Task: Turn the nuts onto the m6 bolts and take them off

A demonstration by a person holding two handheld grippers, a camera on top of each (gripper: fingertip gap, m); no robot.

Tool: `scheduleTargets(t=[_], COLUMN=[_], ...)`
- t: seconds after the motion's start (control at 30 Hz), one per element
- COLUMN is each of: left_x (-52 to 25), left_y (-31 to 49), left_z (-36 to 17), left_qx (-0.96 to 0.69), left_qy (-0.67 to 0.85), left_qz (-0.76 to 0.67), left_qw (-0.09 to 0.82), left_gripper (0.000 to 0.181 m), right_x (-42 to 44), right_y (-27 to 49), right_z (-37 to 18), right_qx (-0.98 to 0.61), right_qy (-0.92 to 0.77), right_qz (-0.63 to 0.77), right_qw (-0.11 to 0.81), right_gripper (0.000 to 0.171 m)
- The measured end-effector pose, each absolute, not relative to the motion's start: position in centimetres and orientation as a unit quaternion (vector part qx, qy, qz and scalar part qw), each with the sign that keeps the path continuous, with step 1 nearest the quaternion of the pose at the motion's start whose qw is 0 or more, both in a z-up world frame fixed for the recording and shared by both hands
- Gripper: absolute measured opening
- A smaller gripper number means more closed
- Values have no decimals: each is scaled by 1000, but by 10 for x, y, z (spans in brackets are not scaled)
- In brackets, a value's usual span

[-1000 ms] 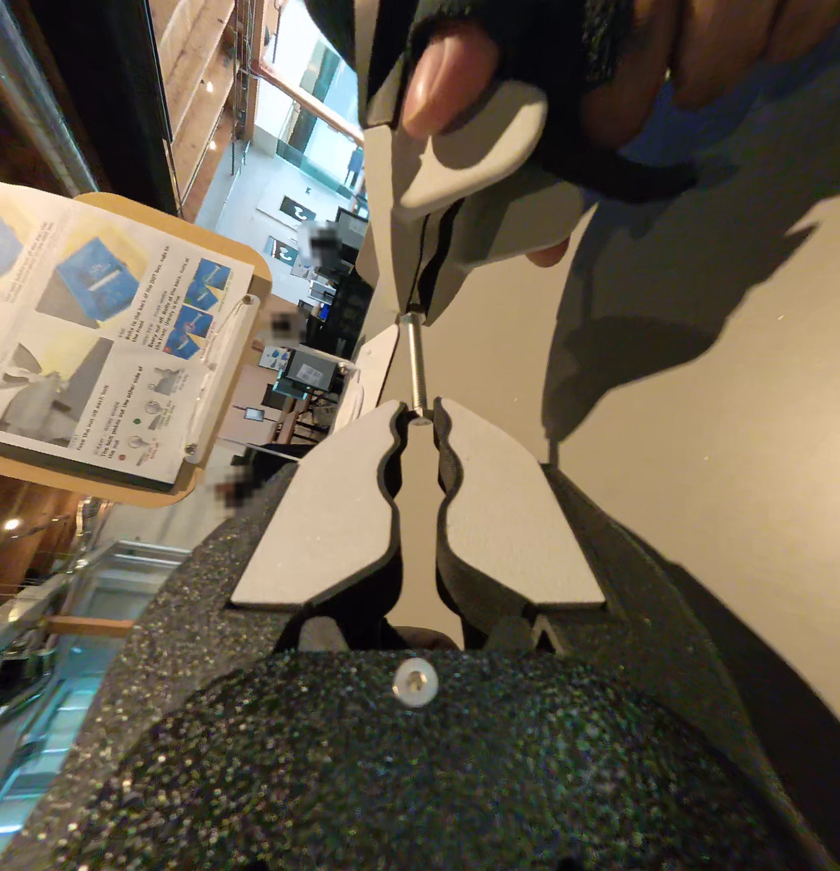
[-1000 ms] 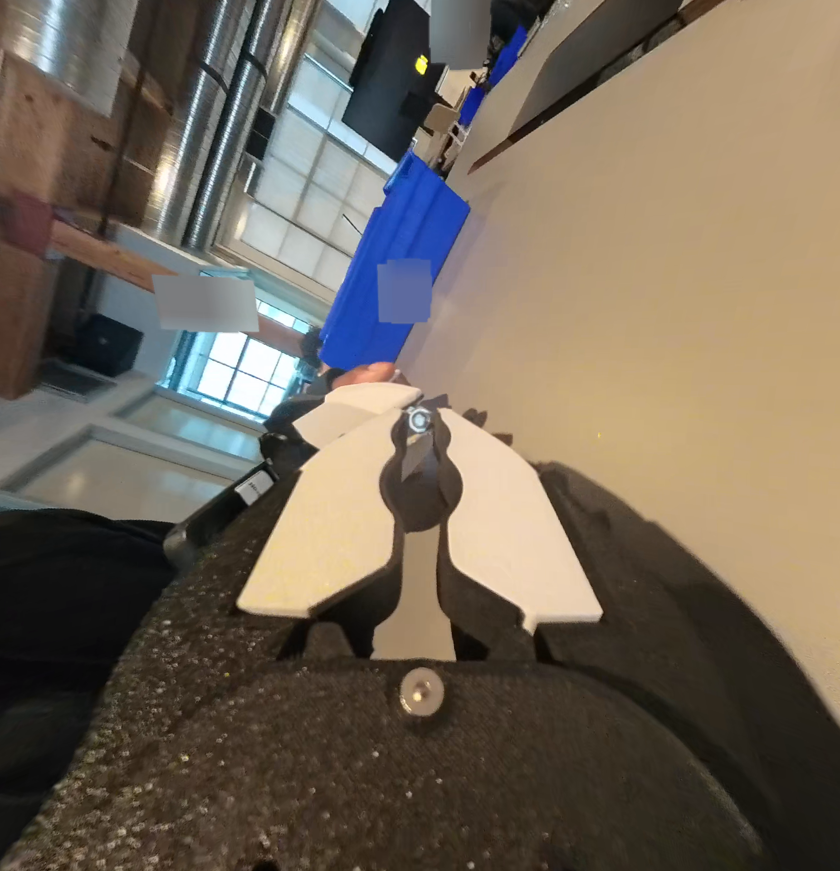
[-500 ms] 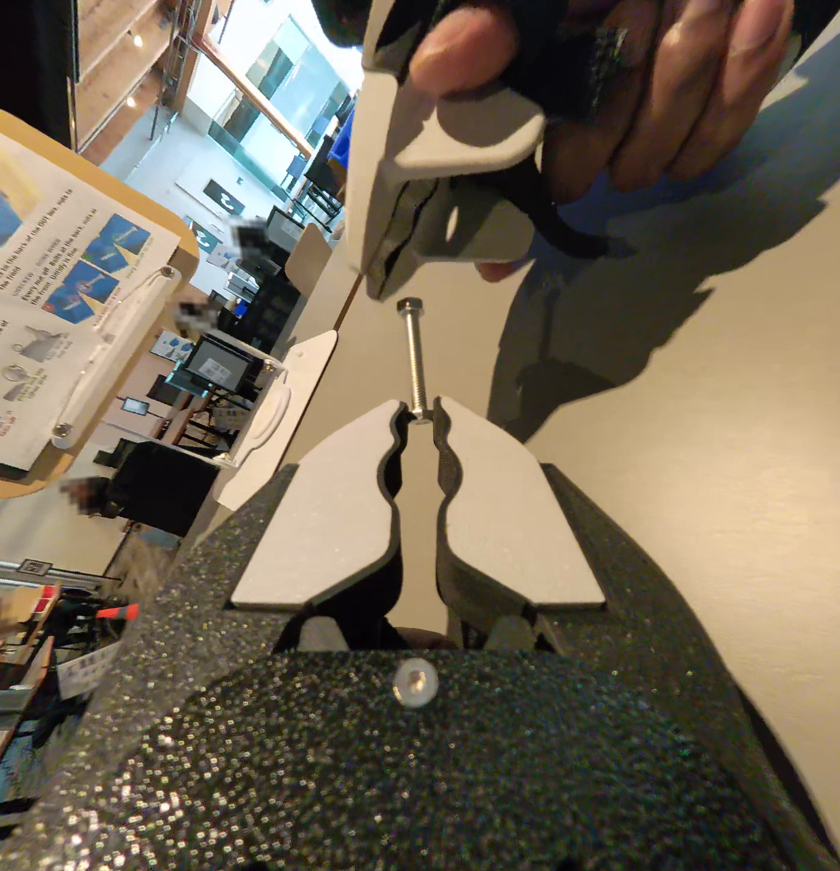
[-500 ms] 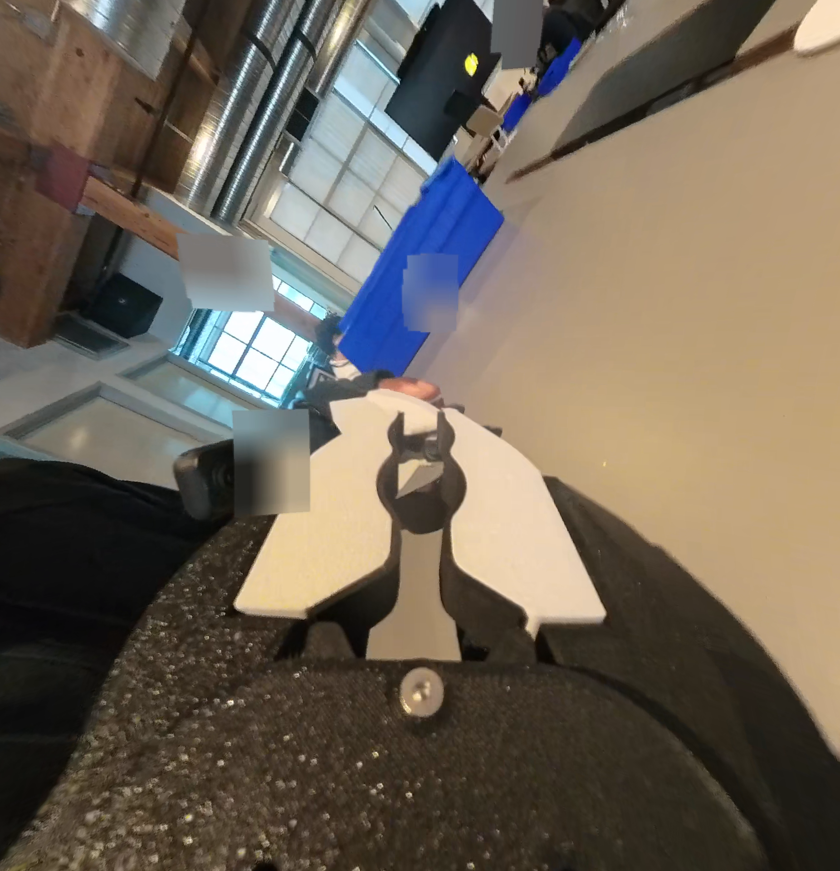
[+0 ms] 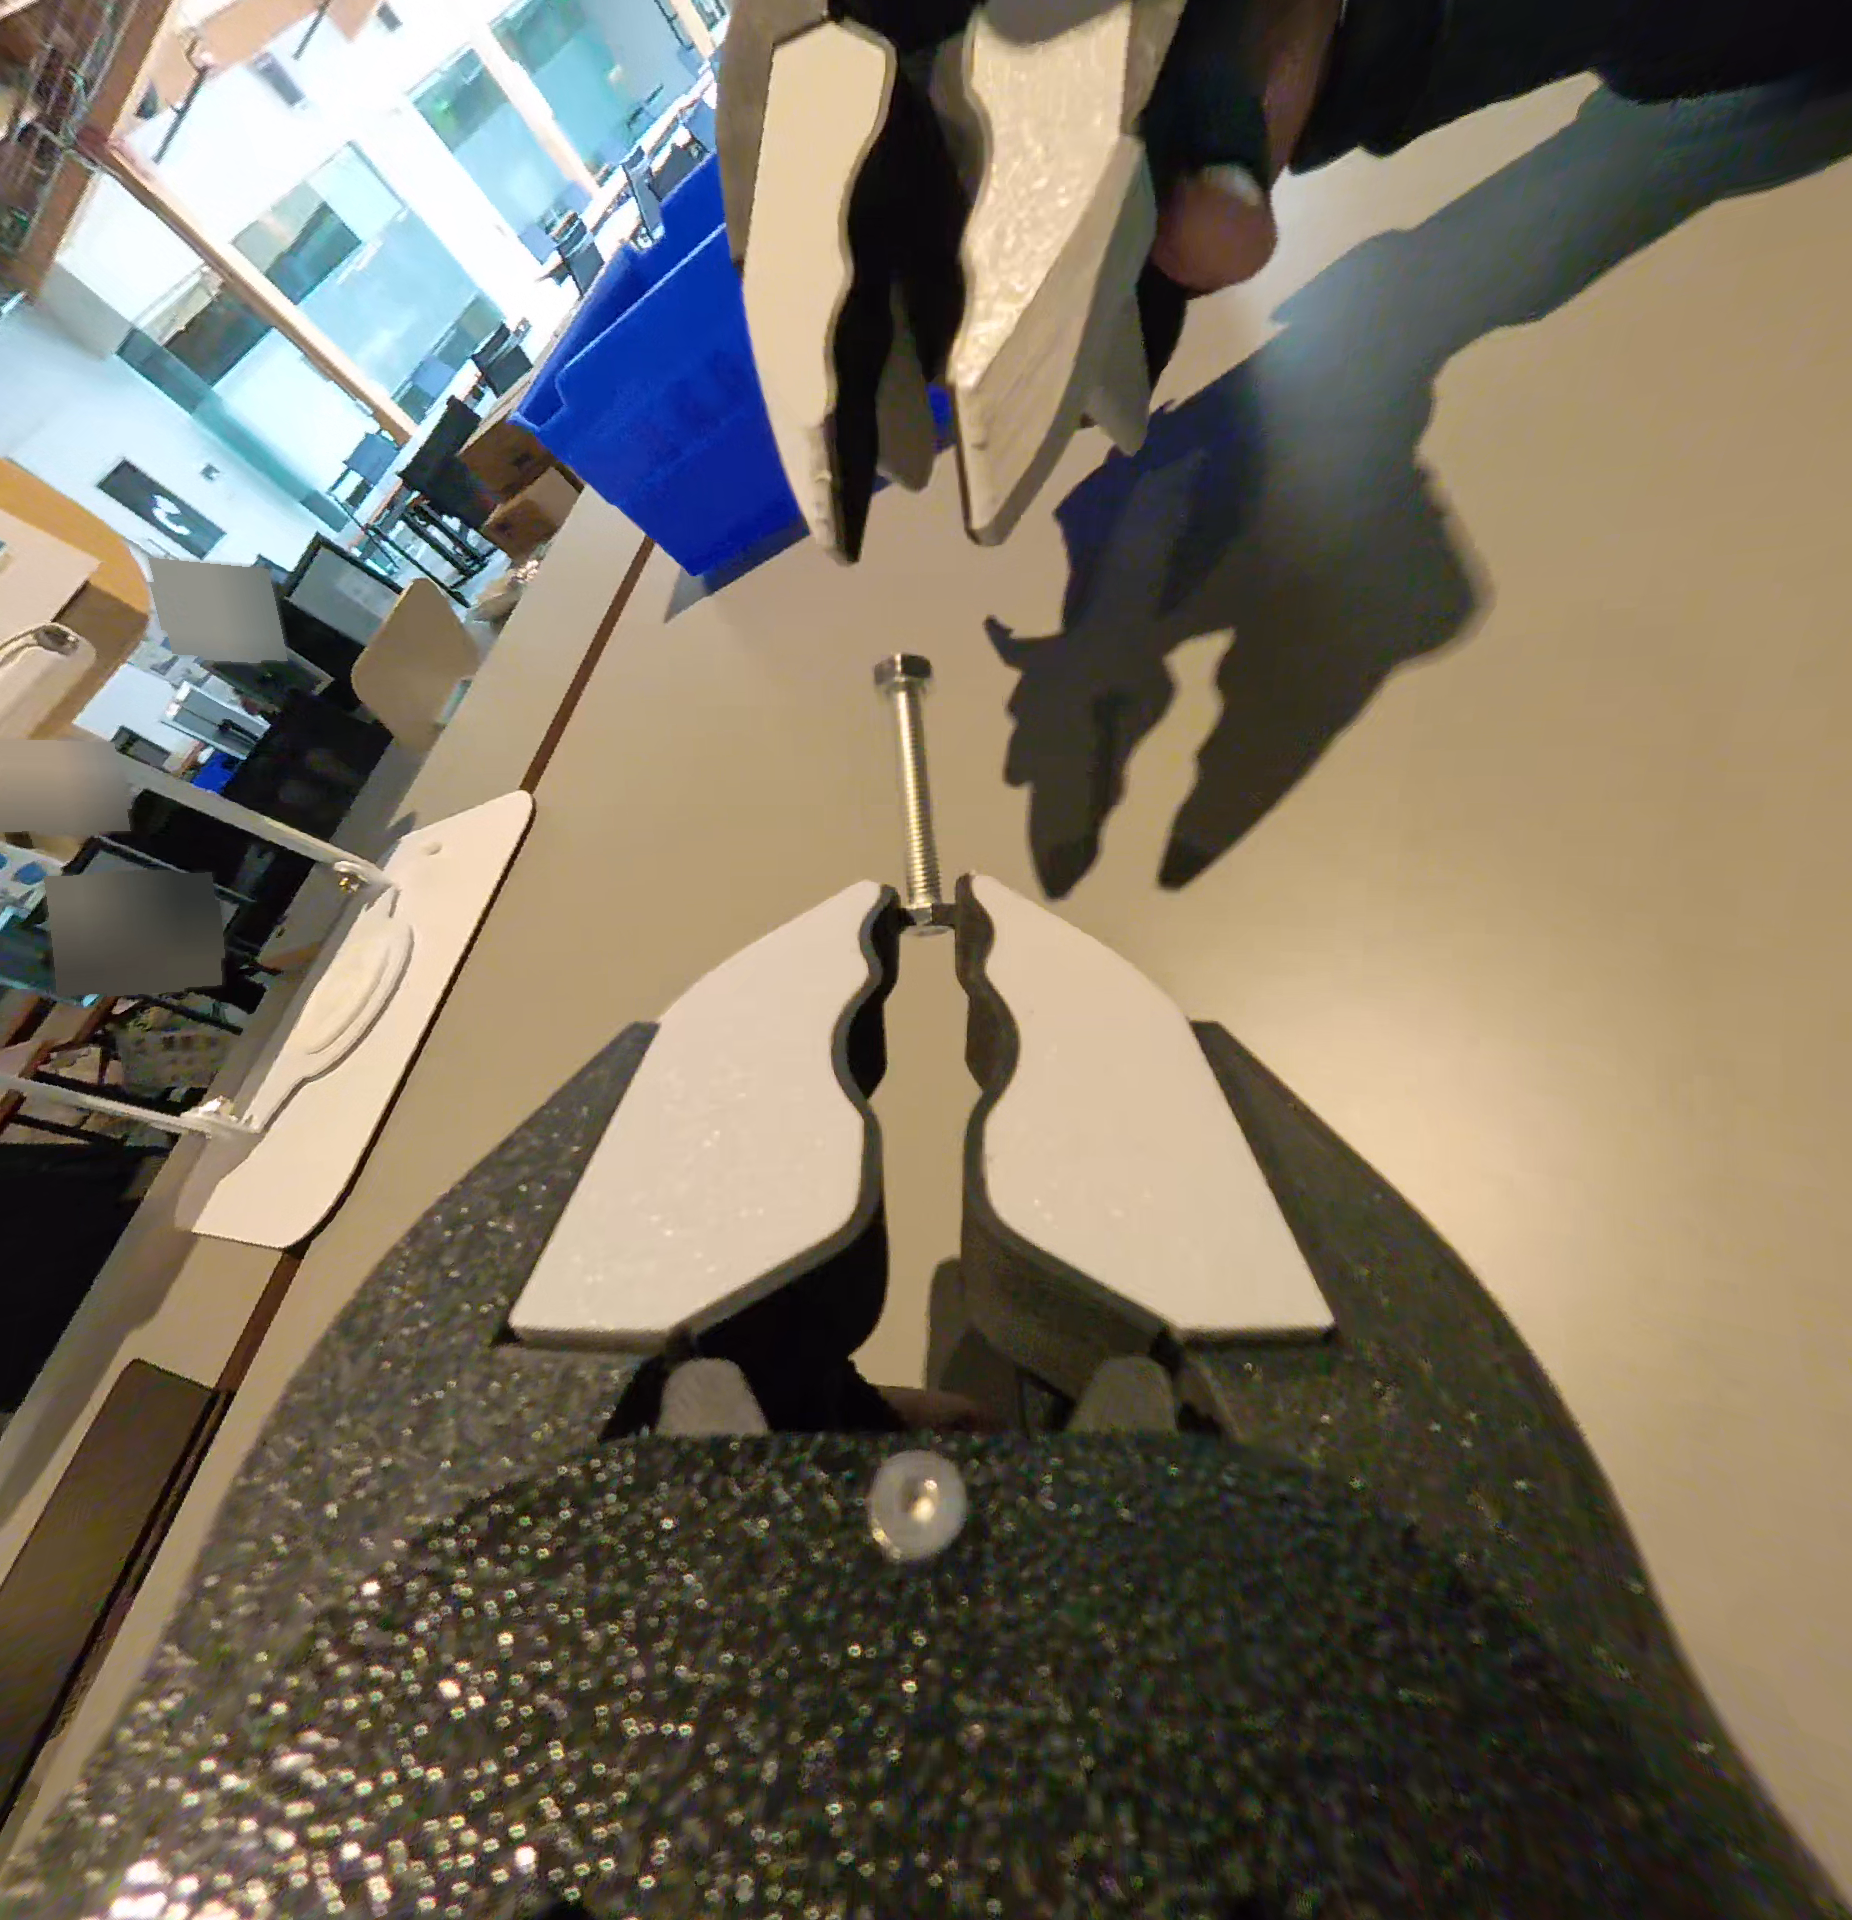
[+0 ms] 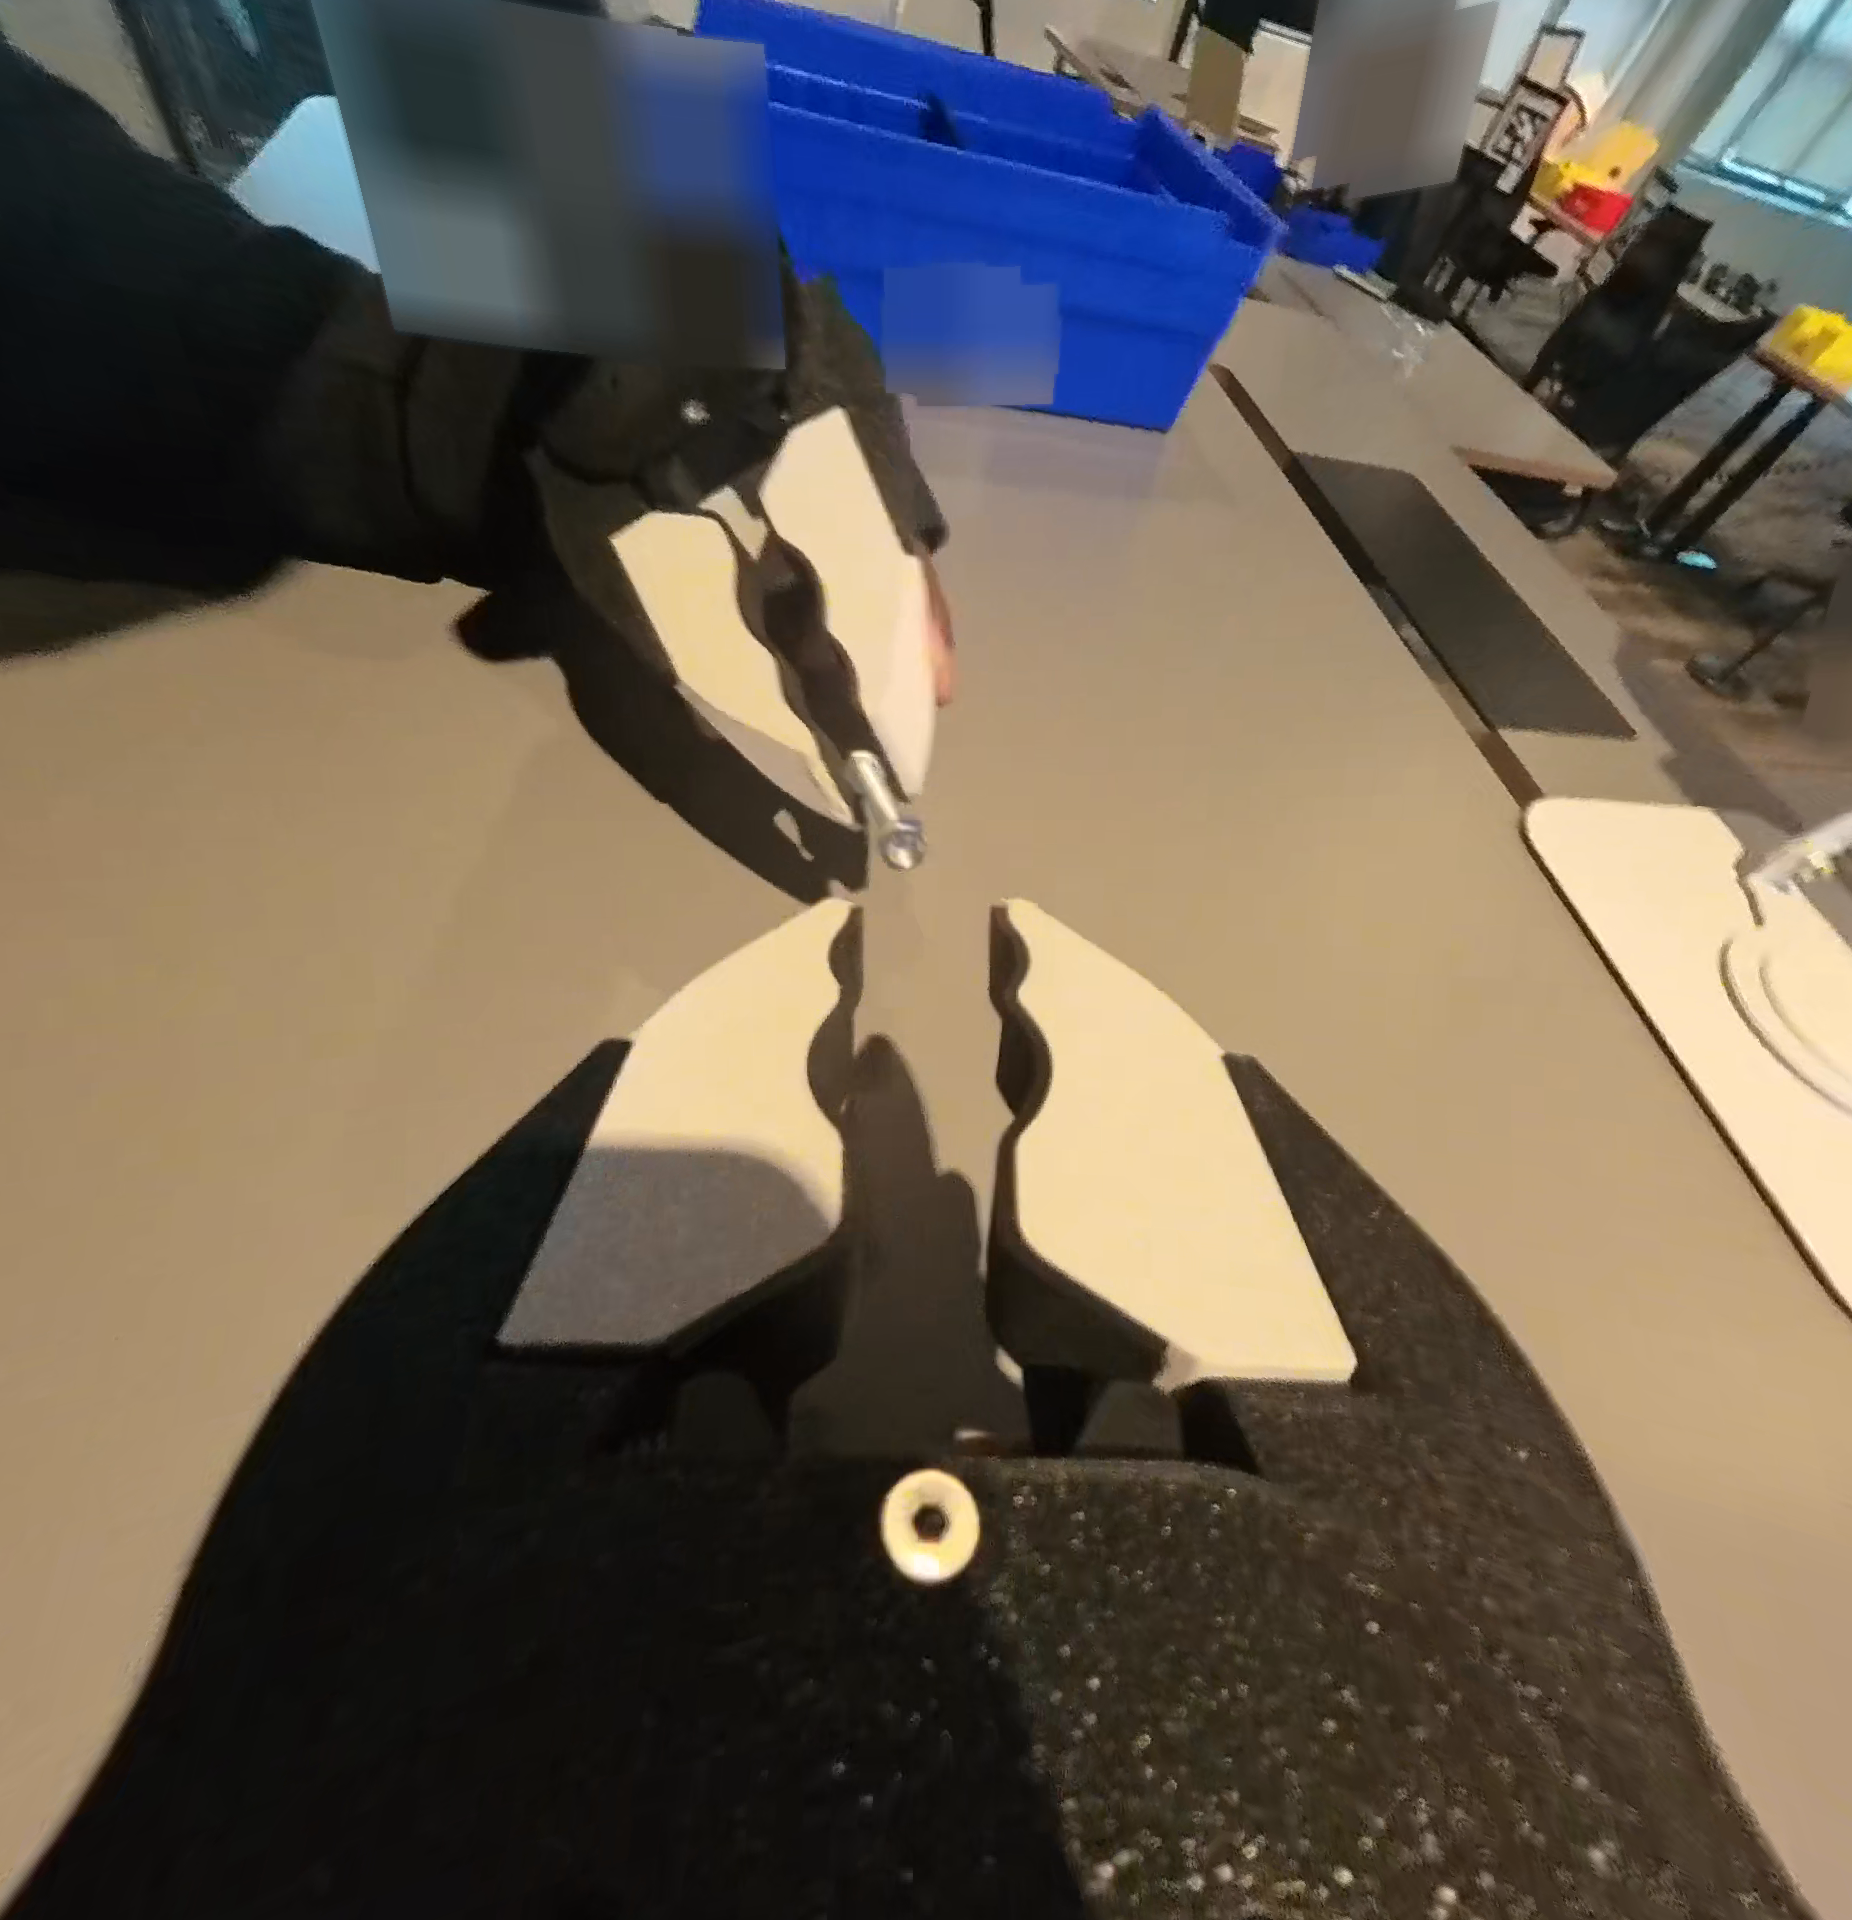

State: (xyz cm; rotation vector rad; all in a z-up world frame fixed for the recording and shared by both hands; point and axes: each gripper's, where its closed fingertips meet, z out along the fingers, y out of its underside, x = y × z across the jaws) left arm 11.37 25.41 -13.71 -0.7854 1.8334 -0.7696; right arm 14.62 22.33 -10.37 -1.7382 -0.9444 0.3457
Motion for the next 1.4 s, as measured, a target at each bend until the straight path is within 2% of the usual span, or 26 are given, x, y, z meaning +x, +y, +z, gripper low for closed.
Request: scheduleTargets(t=[0.63,0.83,0.97,1.1,1.2,1.27,1.33,1.4], left_x=[104,104,106,110,112,112,112,111], left_y=[233,233,238,249,253,252,253,254], left_z=[-144,-150,-155,-158,-156,-152,-152,-154], left_qx=[-297,-294,-286,-262,-267,-280,-294,-307], left_qy=[779,790,801,812,806,797,792,790], left_qz=[-355,-336,-291,-203,-192,-218,-238,-256], left_qw=[422,420,438,480,493,489,479,466], left_gripper=[10,10,10,10,10,10,10,10], right_x=[118,116,120,121,123,125,129,133], right_y=[213,218,221,224,231,233,234,235], right_z=[-122,-133,-145,-152,-146,-143,-141,-137], right_qx=[-695,-719,-773,-845,-848,-839,-834,-821], right_qy=[-501,-494,-447,-311,-219,-224,-255,-297], right_qz=[86,77,121,240,323,326,290,241], right_qw=[509,483,433,364,358,374,395,423], right_gripper=[24,10,10,11,10,17,39,50])
